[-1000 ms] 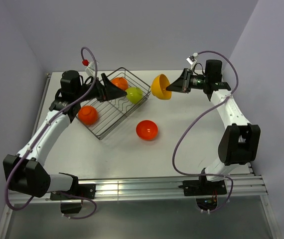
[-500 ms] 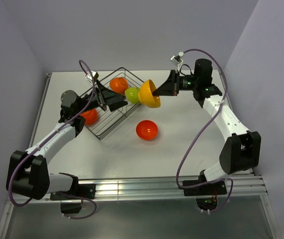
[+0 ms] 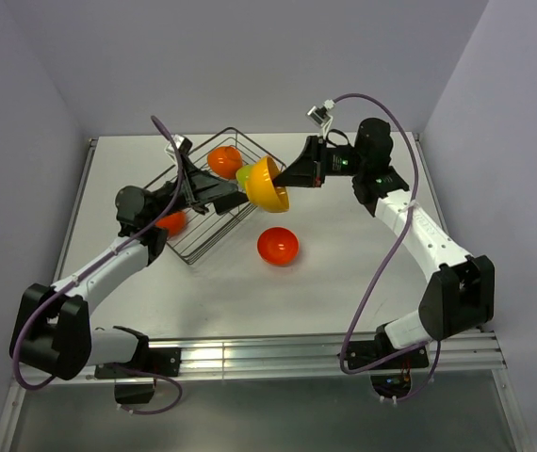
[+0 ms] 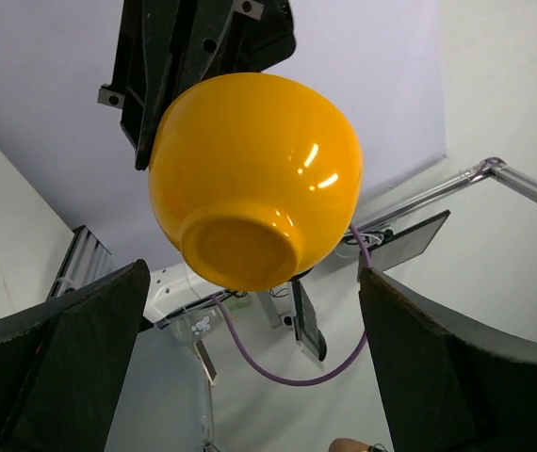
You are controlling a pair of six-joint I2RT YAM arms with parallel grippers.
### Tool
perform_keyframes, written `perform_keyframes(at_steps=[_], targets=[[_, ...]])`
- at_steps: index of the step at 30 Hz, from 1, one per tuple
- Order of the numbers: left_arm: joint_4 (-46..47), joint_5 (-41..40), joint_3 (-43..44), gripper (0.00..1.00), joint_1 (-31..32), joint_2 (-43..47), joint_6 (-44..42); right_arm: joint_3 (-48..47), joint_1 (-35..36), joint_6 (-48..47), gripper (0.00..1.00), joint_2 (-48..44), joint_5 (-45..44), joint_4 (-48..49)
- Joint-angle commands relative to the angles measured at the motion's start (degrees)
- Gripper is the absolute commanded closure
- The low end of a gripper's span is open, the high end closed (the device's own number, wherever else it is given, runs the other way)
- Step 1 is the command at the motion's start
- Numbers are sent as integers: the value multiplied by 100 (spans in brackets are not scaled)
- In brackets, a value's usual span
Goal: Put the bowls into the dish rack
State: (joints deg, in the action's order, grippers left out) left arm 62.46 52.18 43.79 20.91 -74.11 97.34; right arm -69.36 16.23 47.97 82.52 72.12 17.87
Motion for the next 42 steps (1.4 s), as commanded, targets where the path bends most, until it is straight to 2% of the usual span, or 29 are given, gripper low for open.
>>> perform_keyframes(at_steps=[1,3,4,7,11,15,21,31,36,42], targets=[[-308,29,287,1,-86,238,-223,-569,47,-951,100,-219,-512,-1079],[-872,-32,384,0,-157,458,-767,-727,29,-1479,100,-298,-1021,-1547],[-1824,-94,611,1,-174,572,-1509,-736,29,-1535,100,-385,-1372,-1741],[-3392,-401,1129,1,-26,968,-2803,-710,30,-1509,100,-430,-1735,-1743],[-3616,-586,1184,0,89,1100,-2860,-693,56,-1562,100,-404,-1763,-1901],[-4678,-1078,1439,0,150,1091,-3598,-614,108,-1456,100,-456,-1648,-1804],[-5349,-1421,1782,1,379,986,-4381,-587,161,-1588,100,-544,-1727,-1910],[-4928,-1140,1738,1,476,889,-3898,-824,416,-2283,100,-386,-2386,-2709],[-5470,-1429,1887,1,563,819,-4231,-912,504,-2432,100,-377,-2544,-2824],[-5700,-1632,2011,13,573,722,-4417,-1000,601,-2687,100,-324,-2834,-3096]])
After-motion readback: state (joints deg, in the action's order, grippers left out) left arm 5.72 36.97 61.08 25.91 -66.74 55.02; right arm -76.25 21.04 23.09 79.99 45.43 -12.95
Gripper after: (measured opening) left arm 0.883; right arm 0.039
